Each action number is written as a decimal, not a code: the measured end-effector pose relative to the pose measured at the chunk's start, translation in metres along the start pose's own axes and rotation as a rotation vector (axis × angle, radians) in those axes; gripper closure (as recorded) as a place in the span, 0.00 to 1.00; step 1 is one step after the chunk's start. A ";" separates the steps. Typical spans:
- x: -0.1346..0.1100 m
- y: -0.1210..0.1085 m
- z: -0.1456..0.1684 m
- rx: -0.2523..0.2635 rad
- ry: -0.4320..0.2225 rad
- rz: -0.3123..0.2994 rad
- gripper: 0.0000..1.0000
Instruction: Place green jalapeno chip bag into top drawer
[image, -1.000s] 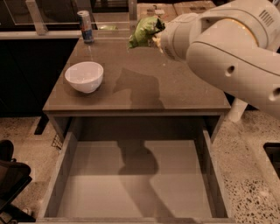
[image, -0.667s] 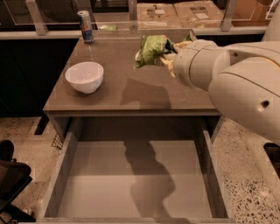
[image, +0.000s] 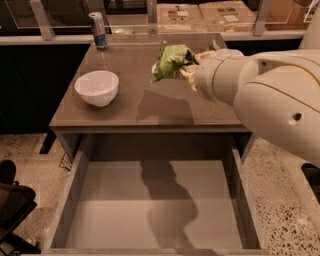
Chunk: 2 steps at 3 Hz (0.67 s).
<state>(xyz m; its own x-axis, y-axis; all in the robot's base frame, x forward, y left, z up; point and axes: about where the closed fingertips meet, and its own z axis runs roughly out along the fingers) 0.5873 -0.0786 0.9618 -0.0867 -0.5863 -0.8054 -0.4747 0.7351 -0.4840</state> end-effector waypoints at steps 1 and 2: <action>0.002 0.032 -0.010 -0.066 0.020 -0.026 1.00; 0.010 0.062 -0.041 -0.147 0.033 -0.063 1.00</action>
Offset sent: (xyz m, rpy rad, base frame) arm -0.1530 -0.0078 -0.0102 -0.0709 0.1265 0.2754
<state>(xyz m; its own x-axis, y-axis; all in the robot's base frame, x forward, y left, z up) 0.5216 -0.0528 0.9383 -0.0804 -0.6423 -0.7623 -0.6032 0.6402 -0.4757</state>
